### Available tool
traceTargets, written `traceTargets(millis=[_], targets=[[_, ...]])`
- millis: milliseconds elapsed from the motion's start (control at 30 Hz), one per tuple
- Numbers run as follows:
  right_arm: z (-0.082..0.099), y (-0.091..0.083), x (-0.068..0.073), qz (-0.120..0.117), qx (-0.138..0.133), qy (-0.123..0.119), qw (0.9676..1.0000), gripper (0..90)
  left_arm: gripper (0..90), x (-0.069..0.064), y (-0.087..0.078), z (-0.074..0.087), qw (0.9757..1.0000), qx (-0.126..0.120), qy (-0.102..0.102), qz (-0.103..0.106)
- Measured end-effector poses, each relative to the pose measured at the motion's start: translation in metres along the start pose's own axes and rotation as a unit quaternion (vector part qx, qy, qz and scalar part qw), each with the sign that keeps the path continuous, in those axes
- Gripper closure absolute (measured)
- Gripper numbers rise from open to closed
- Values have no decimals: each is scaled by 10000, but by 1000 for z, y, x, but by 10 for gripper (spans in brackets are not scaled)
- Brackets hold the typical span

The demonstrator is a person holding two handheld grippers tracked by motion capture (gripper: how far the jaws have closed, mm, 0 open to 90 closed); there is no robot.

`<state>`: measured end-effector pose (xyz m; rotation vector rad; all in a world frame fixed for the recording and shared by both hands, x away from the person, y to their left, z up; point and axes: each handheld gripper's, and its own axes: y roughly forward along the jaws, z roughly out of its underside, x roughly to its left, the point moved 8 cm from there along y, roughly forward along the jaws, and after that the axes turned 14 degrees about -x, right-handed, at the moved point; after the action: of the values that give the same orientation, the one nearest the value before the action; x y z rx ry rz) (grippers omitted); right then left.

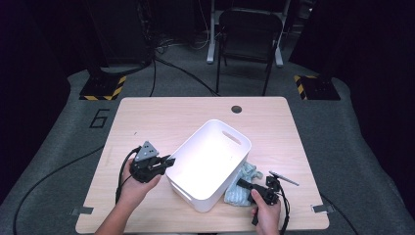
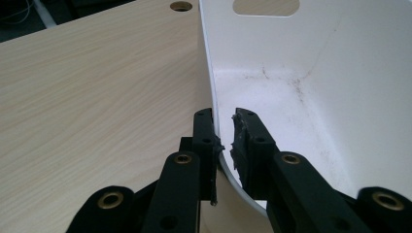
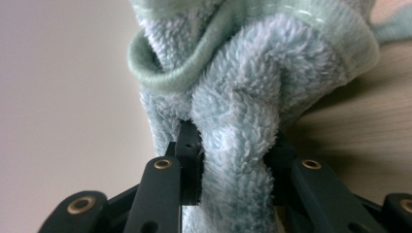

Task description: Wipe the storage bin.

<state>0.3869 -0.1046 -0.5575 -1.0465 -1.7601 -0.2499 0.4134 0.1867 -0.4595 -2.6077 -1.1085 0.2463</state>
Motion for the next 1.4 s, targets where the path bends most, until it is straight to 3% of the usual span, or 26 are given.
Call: traceTargets(millis=[33, 133, 267, 433, 467, 500, 567, 633, 667, 700, 733, 767, 867, 1100, 1233, 1300, 1400], targets=[[-3, -1, 1, -107, -90, -92, 9999, 676, 793, 0, 0, 0, 10000, -16, -11, 3], [-22, -12, 16, -535, -540, 62, 9971, 672, 794, -2, 1, 0, 10000, -18, -3, 66], [-35, -24, 26, -646, -828, 87, 9944, 672, 799, -9, 2, 0, 9998, 5, -28, 171], [-36, -29, 34, -717, -859, 60, 9937, 670, 807, -11, 3, 0, 9999, 19, 17, 146], [-37, -29, 33, -713, -876, -83, 9936, 671, 807, -11, 3, 0, 9999, 19, 18, 148], [-36, -29, 34, -728, -847, 21, 9937, 671, 808, -11, 3, 0, 9999, 20, 30, 147], [-36, -27, 32, -752, -873, -23, 9933, 671, 812, -11, 3, 0, 9999, 8, 36, 146], [-33, -26, 32, -713, -804, 108, 9941, 672, 814, -12, 4, 0, 9999, -1, 44, 149], [-31, -24, 27, -622, -811, -135, 9947, 673, 815, -11, 4, 0, 9999, -2, 49, 145], [-28, -21, 24, -541, -739, -173, 9956, 674, 816, -11, 3, 0, 9999, 2, 59, 129], [-21, -17, 19, -396, -555, -69, 9976, 675, 819, -11, 3, 0, 9999, 7, 49, 130], [-18, -13, 14, -362, -512, -182, 9979, 676, 820, -10, 3, 0, 9999, -9, 44, 115], [-5, -3, 1, -129, -115, -157, 9997, 676, 820, -8, 2, 0, 10000, -11, 3, 89], [-1, 2, -6, 49, 24, -313, 9995, 673, 817, -6, 3, 0, 10000, -24, -42, 86], [-1, 2, -8, 39, -1, -372, 9993, 672, 816, -6, 3, 1, 9999, -26, -72, 69], [0, 1, -6, 61, 5, -221, 9997, 673, 816, -6, 3, 1, 9999, -25, -77, 60], [-1, 1, -7, 61, -28, -272, 9996, 675, 816, -6, 3, 1, 9999, -32, -112, 59]])
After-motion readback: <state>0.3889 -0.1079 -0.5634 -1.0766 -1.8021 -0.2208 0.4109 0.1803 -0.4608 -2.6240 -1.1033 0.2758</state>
